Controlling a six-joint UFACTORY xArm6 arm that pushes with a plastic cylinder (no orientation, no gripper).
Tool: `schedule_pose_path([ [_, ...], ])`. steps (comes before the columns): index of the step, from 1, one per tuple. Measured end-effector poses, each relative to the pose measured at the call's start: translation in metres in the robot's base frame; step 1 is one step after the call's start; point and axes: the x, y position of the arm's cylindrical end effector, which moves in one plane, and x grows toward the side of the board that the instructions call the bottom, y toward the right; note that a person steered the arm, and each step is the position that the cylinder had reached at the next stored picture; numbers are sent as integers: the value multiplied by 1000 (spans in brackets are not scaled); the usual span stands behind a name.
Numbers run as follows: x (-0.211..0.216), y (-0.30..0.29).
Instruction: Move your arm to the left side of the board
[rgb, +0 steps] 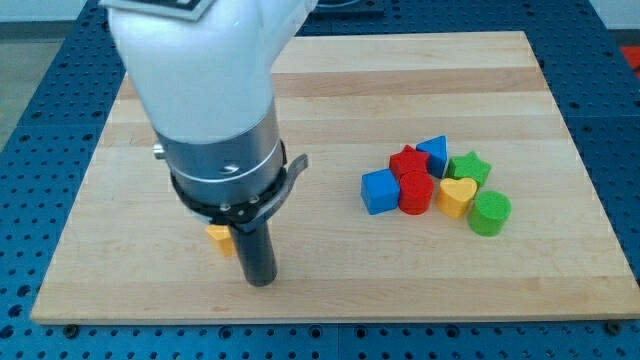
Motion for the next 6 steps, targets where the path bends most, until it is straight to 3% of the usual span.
schedule_pose_path([
  [1, 3, -16],
  [4, -184, -97],
  [5, -216, -112],
  [6, -202, -118],
])
